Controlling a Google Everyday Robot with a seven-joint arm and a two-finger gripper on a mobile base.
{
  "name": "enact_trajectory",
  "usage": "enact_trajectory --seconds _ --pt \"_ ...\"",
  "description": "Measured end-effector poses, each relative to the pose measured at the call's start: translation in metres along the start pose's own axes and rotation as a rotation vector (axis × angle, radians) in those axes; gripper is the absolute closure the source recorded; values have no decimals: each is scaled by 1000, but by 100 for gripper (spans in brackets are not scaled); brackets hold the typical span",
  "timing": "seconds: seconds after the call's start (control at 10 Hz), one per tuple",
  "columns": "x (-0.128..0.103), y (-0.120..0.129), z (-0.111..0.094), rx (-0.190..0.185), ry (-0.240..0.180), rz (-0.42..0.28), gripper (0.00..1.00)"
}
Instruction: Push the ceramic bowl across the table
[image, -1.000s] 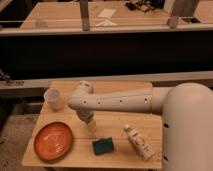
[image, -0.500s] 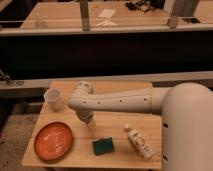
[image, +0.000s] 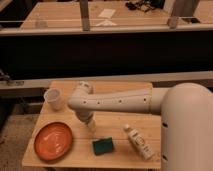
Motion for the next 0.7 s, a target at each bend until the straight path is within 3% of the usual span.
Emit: enact_trajectory --seconds 0.7 --pt "-4 -1 2 -3 -17 -49 20"
